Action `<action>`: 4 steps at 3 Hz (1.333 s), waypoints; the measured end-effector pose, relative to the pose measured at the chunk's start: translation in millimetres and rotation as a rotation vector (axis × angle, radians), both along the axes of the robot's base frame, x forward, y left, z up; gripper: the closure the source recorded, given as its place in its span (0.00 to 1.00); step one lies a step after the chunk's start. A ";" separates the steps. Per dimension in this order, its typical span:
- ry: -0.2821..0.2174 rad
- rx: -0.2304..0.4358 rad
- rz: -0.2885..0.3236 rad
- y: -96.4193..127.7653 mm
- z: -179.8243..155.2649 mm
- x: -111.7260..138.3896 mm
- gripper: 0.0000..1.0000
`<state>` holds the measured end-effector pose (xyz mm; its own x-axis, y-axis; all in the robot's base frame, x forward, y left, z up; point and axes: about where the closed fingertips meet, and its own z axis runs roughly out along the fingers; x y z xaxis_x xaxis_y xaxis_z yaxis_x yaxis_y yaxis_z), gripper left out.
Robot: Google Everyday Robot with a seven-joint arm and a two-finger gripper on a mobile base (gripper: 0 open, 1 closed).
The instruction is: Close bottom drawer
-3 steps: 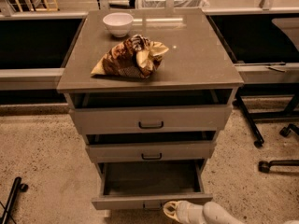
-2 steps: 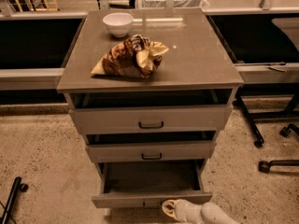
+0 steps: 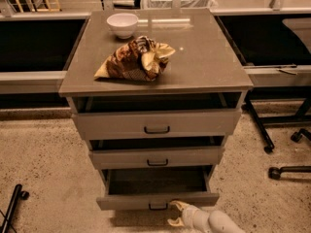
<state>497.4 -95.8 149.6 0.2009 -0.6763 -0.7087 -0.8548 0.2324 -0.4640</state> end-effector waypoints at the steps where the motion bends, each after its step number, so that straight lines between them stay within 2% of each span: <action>1: -0.019 -0.012 -0.007 -3.3 3.5 4.7 0.00; 2: -0.019 -0.012 -0.007 -3.3 3.4 4.7 0.00; 3: 0.038 -0.017 0.007 2.9 -10.5 7.0 0.27; 4: 0.066 -0.023 0.008 2.7 -20.7 20.6 0.50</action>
Offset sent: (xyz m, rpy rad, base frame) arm 0.0061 -0.0127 0.0058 -0.0206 -0.0157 -0.0134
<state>518.0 -93.1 128.9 0.1597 -0.6909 -0.7051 -0.8857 0.2152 -0.4114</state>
